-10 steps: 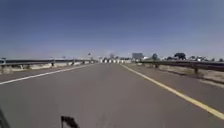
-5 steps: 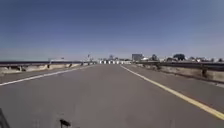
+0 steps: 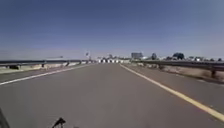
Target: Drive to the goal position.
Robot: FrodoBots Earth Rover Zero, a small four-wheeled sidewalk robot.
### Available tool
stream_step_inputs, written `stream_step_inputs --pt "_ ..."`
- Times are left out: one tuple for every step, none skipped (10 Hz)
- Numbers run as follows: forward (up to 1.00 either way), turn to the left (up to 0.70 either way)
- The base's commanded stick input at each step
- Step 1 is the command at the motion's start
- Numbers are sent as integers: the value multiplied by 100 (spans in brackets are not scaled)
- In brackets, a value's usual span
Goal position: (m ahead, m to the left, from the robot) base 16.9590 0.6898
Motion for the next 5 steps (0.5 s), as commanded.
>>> stream_step_inputs --pt "100 0" --pt "100 0" --pt "100 0" --pt "100 0" --pt "100 0"
